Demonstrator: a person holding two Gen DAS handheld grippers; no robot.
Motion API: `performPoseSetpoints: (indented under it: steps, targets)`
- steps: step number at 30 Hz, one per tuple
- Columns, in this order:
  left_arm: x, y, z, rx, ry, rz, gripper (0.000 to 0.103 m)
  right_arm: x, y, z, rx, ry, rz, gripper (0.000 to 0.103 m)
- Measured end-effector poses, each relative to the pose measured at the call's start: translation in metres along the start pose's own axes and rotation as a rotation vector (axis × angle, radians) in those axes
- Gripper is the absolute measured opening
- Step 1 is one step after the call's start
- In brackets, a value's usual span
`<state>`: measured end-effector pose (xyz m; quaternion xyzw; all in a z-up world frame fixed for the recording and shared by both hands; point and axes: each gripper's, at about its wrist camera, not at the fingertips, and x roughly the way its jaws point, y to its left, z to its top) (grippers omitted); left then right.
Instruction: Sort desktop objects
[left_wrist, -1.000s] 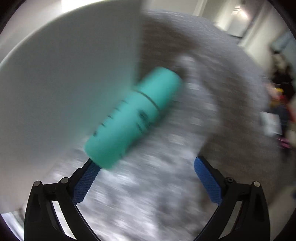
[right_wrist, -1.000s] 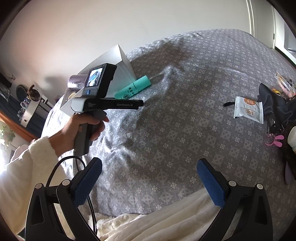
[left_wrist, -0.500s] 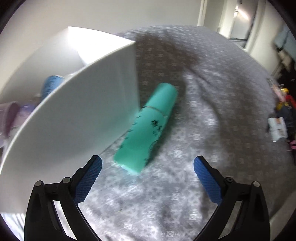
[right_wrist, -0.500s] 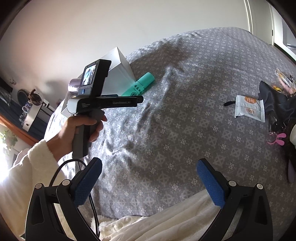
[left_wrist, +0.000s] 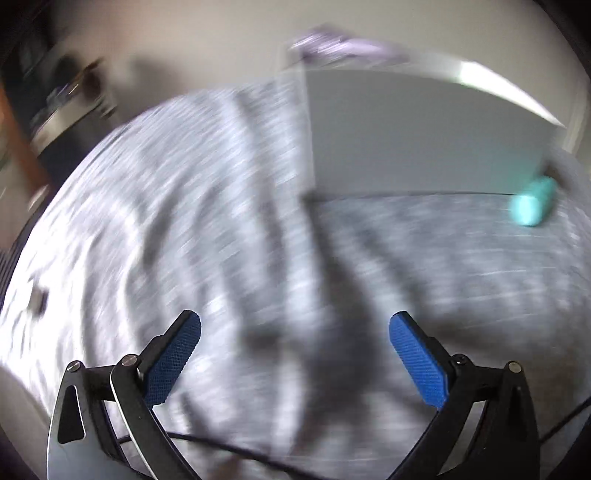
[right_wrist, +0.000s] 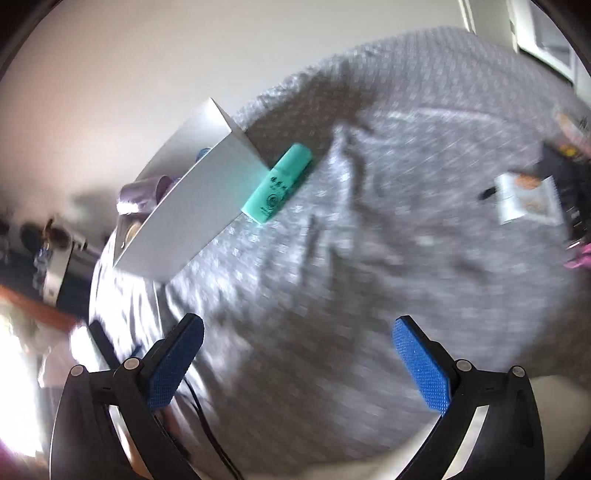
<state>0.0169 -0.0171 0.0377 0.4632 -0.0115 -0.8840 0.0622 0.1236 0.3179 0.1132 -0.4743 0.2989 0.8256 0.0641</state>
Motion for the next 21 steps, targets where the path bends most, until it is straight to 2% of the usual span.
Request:
performPoseSetpoints:
  steps: [1, 2, 3, 6, 7, 9, 11, 13, 21]
  targets:
    - [0.010, 0.009, -0.006, -0.029, 0.011, -0.026, 0.103, 0.015, 0.010, 0.001, -0.003, 0.016, -0.038, 0.103]
    - [0.010, 0.021, -0.014, -0.065, -0.054, -0.092, 0.103, 0.036, 0.021, 0.001, -0.020, 0.026, -0.084, 0.103]
    - [0.008, 0.025, -0.016, -0.077, -0.079, -0.106, 0.103, 0.050, 0.028, -0.001, -0.035, 0.023, -0.117, 0.103]
    - [0.011, 0.015, -0.012, -0.025, -0.062, -0.034, 0.103, 0.090, 0.042, -0.016, -0.066, -0.056, -0.219, 0.103]
    - [0.011, 0.012, -0.012, -0.010, -0.072, -0.013, 0.103, 0.103, 0.044, -0.022, -0.070, -0.050, -0.251, 0.103]
    - [0.011, 0.015, -0.012, -0.008, -0.073, -0.010, 0.103, 0.120, 0.050, -0.033, -0.130, -0.083, -0.348, 0.103]
    - [0.015, 0.014, -0.008, -0.020, -0.067, -0.027, 0.103, 0.127, 0.062, -0.046, -0.249, -0.184, -0.423, 0.103]
    - [0.020, 0.013, -0.006, -0.021, -0.068, -0.028, 0.103, 0.127, 0.062, -0.053, -0.276, -0.239, -0.423, 0.103]
    - [0.014, 0.007, -0.009, -0.020, -0.072, -0.025, 0.103, 0.126, 0.058, -0.053, -0.270, -0.239, -0.413, 0.103]
